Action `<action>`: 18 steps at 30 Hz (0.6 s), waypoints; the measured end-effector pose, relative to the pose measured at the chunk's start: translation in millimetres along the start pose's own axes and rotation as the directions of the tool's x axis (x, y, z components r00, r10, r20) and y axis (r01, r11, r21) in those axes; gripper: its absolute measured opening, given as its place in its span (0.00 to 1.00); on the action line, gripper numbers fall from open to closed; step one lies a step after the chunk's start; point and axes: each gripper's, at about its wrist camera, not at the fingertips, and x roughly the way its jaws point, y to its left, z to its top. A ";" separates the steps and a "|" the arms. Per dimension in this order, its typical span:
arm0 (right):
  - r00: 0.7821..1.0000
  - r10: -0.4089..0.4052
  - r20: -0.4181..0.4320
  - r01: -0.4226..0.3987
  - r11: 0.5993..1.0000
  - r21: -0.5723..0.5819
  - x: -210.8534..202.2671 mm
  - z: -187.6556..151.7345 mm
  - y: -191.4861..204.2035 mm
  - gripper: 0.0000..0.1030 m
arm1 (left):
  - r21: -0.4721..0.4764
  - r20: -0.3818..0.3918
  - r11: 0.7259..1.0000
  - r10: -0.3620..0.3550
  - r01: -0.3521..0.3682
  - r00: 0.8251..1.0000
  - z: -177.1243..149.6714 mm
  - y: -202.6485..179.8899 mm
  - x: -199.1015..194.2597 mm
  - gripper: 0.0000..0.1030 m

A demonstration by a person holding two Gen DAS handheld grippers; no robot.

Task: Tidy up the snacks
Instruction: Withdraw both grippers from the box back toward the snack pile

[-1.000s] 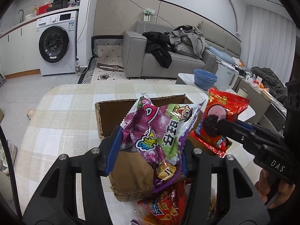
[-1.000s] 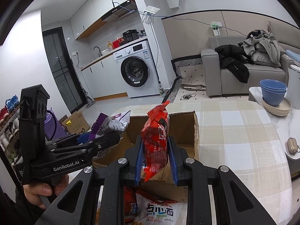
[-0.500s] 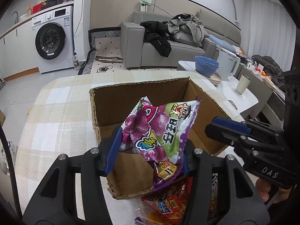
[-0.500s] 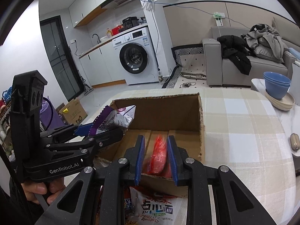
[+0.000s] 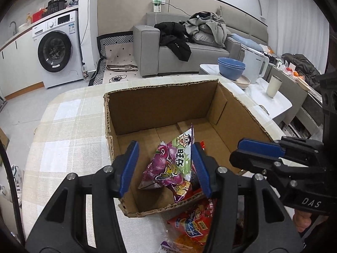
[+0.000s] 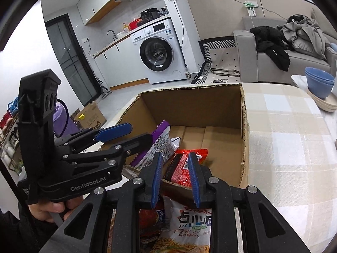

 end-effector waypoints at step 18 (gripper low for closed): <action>0.977 -0.053 0.207 0.063 0.997 -0.040 -89.5 -28.0 4.3 1.00 | -0.070 0.076 0.995 -0.060 0.066 0.995 -32.0 1.7 -81.0 0.99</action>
